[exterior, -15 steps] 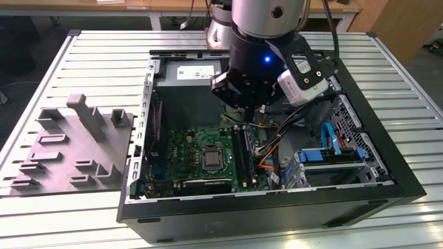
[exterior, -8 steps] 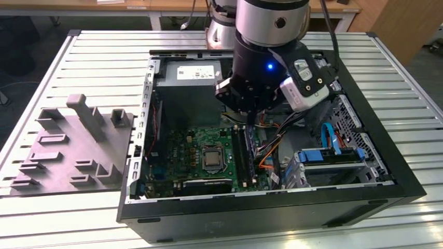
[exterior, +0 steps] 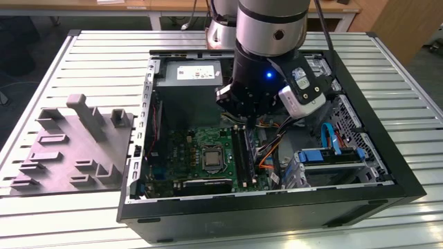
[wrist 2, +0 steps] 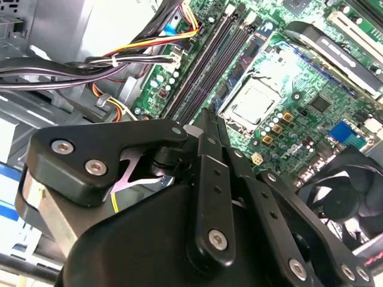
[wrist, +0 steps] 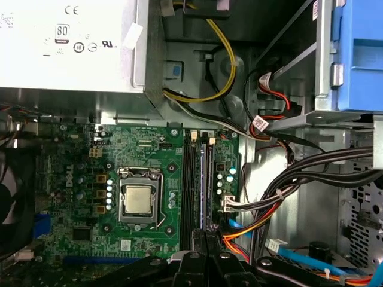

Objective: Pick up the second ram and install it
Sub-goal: 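Insert the second ram into the second slot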

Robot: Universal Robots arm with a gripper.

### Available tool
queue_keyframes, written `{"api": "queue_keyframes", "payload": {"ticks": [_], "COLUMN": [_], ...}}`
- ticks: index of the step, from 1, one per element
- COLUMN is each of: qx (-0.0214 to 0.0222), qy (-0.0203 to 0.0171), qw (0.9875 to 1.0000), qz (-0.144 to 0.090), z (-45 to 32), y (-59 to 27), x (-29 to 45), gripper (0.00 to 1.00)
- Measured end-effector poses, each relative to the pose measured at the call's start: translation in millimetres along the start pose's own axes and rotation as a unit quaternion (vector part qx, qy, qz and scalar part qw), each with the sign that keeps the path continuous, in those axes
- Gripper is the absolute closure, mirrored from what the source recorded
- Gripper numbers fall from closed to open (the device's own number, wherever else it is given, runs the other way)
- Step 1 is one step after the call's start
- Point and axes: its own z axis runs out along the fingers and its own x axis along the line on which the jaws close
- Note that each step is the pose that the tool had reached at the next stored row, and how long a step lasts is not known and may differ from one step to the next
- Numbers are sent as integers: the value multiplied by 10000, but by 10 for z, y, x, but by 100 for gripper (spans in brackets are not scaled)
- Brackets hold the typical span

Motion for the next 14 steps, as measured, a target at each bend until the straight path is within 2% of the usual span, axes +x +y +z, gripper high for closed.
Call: {"api": "queue_keyframes", "payload": {"ticks": [14], "qx": [0], "qy": [-4], "qw": [10000], "qz": [0], "z": [255], "y": [-5], "x": [9], "gripper": [89]}}
